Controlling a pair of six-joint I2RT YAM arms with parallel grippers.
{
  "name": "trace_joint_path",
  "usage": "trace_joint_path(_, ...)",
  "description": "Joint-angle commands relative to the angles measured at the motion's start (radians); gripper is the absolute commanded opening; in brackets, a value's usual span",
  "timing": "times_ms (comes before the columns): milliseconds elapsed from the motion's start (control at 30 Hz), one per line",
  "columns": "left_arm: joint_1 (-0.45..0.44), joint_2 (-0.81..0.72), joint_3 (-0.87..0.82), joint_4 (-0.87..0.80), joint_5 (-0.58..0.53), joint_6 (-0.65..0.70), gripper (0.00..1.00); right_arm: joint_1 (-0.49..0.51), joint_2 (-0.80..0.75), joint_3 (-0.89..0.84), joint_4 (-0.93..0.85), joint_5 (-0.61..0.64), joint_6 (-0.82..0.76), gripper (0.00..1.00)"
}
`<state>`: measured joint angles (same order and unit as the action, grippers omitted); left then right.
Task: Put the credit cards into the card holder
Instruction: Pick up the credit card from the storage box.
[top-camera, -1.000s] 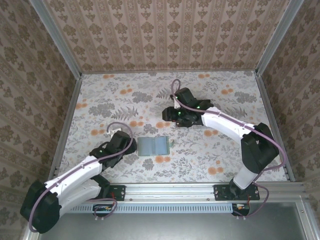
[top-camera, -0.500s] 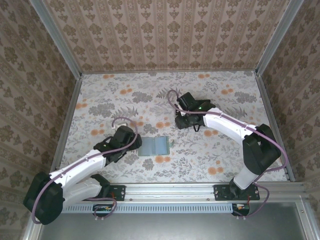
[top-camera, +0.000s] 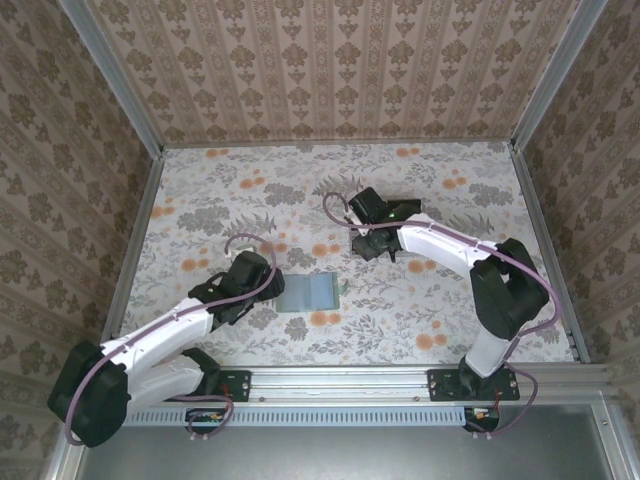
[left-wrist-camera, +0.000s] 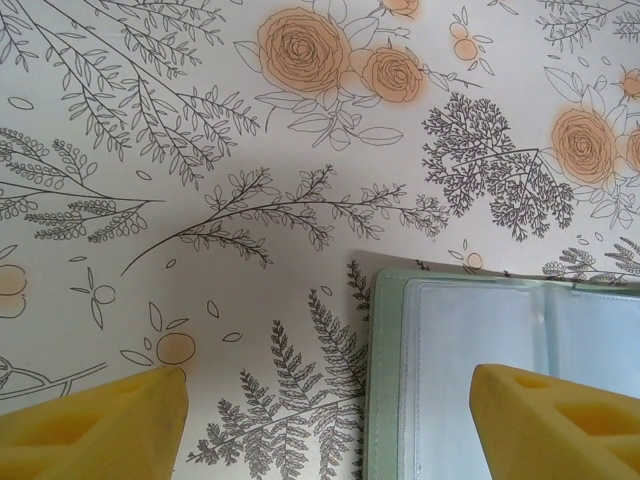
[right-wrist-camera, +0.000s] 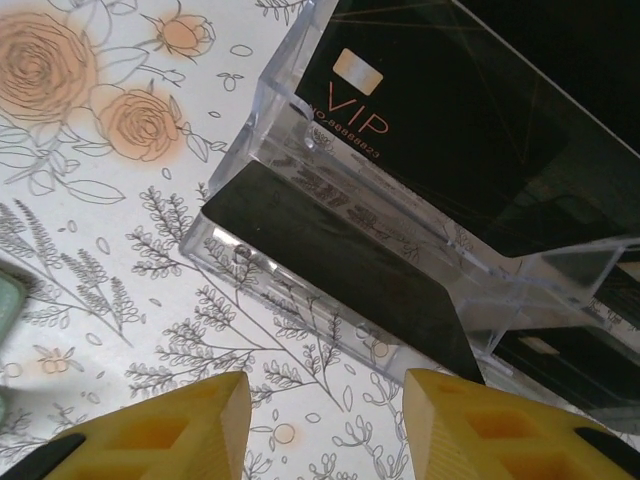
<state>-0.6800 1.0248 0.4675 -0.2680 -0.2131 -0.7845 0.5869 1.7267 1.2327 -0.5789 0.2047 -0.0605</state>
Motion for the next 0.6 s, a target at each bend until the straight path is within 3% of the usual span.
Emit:
trace_joint_path(0,-0.004,0.01,0.032,0.01,0.012,0.019,0.77,0.005,0.03,0.042,0.002,0.054,-0.037,0.44)
trace_joint_path(567,-0.004,0.018,0.016,0.03,0.02,0.005,0.77,0.01,0.009,0.068,-0.02,0.071,-0.069,0.43)
